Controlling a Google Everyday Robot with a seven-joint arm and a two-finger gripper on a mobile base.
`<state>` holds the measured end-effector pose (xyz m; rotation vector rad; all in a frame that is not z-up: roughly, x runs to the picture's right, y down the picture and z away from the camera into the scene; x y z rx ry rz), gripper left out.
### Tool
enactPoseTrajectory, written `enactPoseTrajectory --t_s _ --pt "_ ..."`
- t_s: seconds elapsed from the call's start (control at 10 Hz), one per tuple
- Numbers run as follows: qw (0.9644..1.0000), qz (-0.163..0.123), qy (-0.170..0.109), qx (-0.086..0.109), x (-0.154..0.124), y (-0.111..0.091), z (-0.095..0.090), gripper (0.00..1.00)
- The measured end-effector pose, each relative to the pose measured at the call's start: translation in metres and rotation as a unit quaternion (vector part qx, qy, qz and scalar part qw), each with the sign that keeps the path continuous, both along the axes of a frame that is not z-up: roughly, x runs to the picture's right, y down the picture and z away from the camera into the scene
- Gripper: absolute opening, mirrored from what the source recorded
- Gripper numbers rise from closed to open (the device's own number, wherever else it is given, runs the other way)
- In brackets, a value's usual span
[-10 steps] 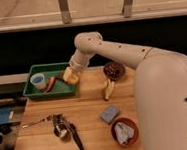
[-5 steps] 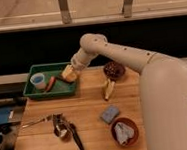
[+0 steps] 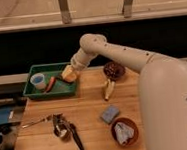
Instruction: Place apple in tray
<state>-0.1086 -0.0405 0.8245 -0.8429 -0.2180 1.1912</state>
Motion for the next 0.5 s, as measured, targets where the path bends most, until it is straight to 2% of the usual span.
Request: enactPoseTrajectory --t_s 0.2,0.5 --pt "0.9998 -0.015 -0.010 -0.003 -0.024 0.001 0.012 0.00" --pt "0.9985 -0.053 0.001 -0.013 -0.039 0.007 0.026 0.00"
